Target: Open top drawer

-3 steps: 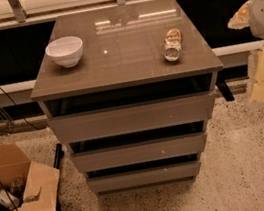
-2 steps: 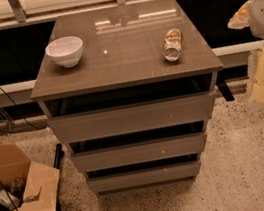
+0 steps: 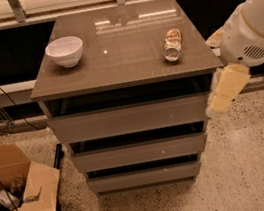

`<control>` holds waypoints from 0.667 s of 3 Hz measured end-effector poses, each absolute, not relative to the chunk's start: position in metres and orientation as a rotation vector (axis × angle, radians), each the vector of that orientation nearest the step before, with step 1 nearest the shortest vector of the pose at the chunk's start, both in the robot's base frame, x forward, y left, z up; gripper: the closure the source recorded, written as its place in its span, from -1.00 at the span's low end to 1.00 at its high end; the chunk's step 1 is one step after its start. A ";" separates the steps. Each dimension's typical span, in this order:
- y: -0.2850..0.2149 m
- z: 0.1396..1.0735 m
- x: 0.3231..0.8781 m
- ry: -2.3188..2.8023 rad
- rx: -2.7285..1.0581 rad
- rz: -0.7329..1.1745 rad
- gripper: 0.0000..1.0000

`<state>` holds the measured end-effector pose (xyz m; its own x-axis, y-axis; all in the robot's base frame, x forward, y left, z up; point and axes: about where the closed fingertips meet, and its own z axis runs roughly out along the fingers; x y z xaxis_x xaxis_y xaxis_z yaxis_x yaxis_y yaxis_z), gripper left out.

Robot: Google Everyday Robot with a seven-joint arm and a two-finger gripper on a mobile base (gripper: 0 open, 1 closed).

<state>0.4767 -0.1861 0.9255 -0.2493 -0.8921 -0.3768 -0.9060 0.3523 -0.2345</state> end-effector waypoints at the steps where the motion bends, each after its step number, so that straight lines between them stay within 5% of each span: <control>1: -0.175 0.880 0.511 2.178 -1.471 0.147 -1.00; 2: -0.175 0.835 0.526 2.228 -1.376 0.238 -1.00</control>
Offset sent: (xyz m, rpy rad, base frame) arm 0.0700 0.0081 -0.1465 0.2575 0.1174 -0.1812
